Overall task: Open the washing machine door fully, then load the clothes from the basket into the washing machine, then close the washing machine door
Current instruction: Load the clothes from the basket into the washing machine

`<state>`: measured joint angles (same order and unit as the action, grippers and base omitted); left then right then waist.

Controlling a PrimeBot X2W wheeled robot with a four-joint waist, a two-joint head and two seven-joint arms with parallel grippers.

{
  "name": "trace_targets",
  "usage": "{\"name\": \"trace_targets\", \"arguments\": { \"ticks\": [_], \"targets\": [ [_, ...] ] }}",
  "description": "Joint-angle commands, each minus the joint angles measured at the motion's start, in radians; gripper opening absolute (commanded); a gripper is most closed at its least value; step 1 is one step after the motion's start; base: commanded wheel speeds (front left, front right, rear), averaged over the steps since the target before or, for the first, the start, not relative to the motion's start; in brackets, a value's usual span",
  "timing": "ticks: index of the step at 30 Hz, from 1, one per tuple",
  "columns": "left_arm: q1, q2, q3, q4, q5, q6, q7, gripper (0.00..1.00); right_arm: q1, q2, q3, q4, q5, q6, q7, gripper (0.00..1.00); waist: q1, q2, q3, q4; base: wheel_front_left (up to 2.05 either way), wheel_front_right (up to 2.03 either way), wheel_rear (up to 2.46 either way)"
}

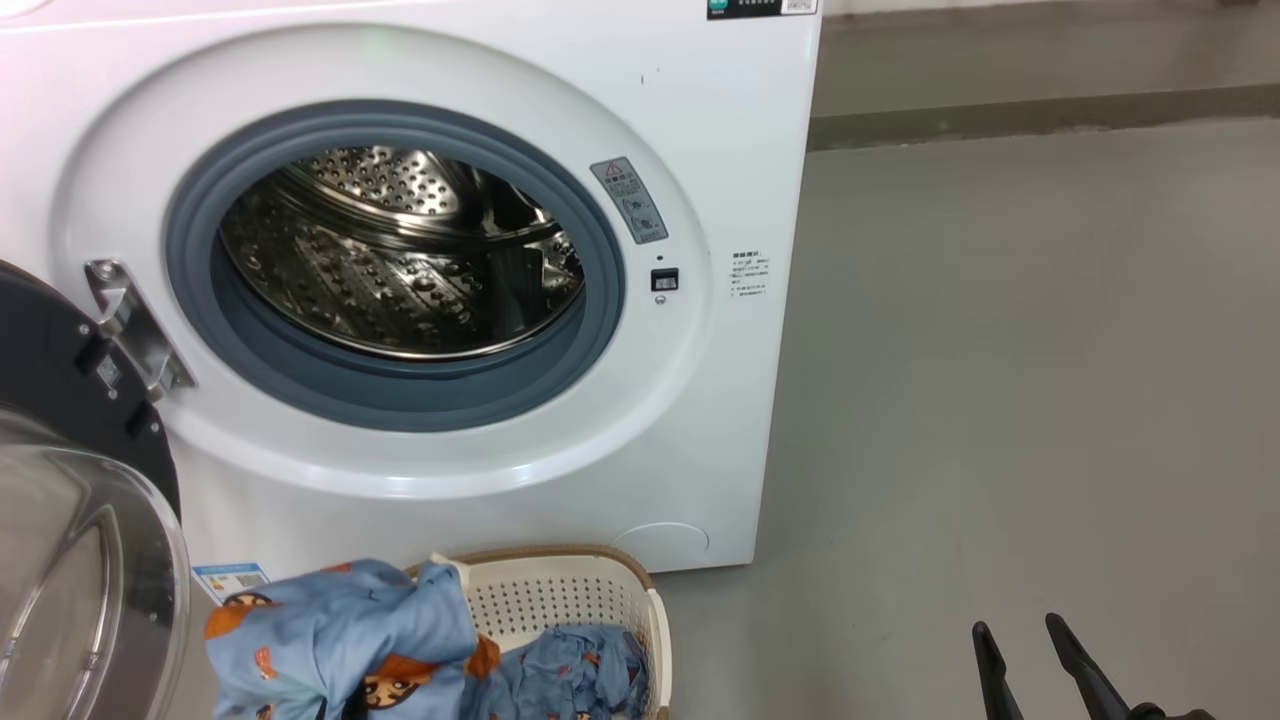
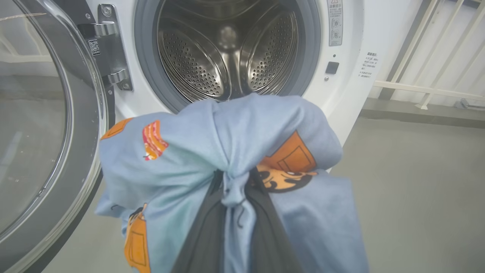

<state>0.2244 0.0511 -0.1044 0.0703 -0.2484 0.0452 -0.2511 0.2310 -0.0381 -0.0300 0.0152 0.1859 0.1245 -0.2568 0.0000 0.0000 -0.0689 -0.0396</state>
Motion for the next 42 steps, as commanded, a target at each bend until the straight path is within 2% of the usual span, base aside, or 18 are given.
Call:
{"name": "trace_targets", "arguments": {
  "ticks": [1,24,42],
  "targets": [
    [-0.024,0.001,0.032,-0.034,0.014,0.006,-0.011,0.00,-0.013,-0.012,0.027,-0.022,-0.005,0.006,-0.005,1.00,0.0000,0.0000,-0.004,0.001,0.00,0.00,0.00],
    [-0.011,-0.001,0.018,-0.064,-0.010,0.039,-0.011,0.00,-0.016,-0.012,0.034,-0.025,-0.011,0.006,-0.005,1.00,0.0000,0.0000,-0.001,-0.013,0.00,0.00,0.00],
    [-0.012,-0.001,0.023,-0.076,-0.012,0.039,-0.011,0.00,-0.023,-0.012,0.039,-0.034,-0.007,0.006,-0.005,1.00,0.0000,0.0000,0.031,-0.019,0.00,0.00,0.00]
  ]
}}
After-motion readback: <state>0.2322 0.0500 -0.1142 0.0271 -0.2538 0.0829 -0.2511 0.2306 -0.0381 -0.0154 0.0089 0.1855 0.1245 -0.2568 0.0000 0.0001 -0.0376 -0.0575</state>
